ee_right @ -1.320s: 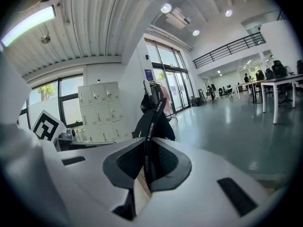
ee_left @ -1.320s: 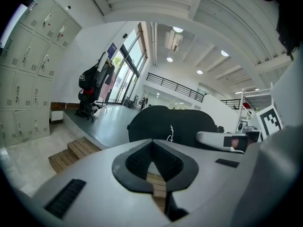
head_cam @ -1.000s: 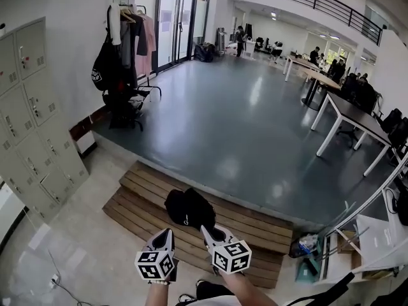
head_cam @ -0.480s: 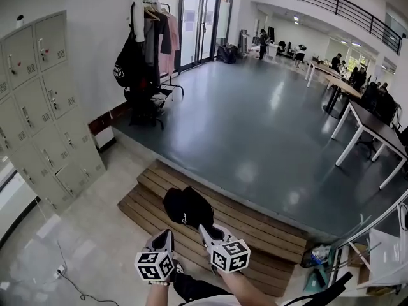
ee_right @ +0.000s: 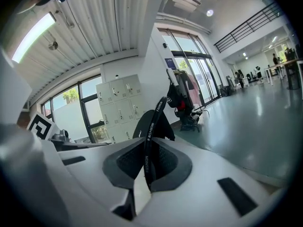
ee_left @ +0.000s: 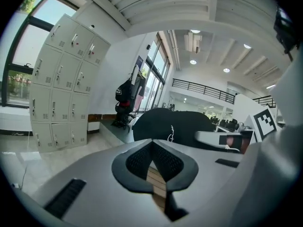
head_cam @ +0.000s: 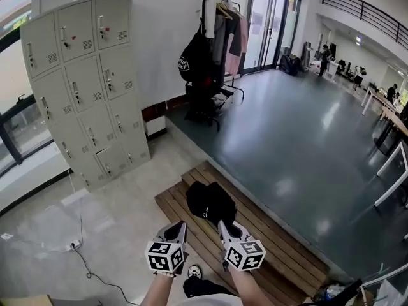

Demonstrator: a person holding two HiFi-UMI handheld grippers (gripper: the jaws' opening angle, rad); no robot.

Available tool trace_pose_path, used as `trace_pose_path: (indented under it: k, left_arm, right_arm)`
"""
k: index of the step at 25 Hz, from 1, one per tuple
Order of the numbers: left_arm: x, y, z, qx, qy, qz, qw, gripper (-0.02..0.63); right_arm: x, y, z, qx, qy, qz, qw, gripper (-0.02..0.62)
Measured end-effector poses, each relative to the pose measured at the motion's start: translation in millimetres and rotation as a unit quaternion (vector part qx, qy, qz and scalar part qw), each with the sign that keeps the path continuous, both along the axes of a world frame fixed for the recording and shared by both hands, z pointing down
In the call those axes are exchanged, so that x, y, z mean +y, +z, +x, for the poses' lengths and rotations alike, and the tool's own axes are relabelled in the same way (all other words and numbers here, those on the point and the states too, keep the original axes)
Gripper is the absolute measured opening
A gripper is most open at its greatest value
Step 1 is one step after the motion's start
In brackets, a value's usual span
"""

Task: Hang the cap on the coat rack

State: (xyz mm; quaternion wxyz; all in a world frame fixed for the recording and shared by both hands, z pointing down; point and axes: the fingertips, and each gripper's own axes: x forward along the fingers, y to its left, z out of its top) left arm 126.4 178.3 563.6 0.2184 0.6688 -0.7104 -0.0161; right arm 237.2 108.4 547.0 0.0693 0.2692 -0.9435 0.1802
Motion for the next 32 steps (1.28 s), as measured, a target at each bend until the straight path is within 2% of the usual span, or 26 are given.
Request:
trace_pose_path:
  k: [7,15,22,32]
  left_arm:
    - [-37,-9,-88,0.004,-0.048,0.015,0.9987,0.005]
    - [-81,-16,-131,0.01,-0.066,0.027,0.9974,0.005]
    - [-105,-8,-150,0.004,-0.052,0.011,0.9986,0.005]
    - [-156,-9,-198,0.003,0.009,0.016,0.9998,0.003]
  right_arm:
    - [-50,-16,-88,-0.002,-0.041,0.019,0.999,0.02]
    - [-92,-24,-136,0.005,-0.066,0.028,0.997,0.02]
    - [-111,-10,-158,0.002,-0.061,0.008,0.998,0.02]
    - [-148,-7,-198,0.0,0.002,0.008,1.0,0.02]
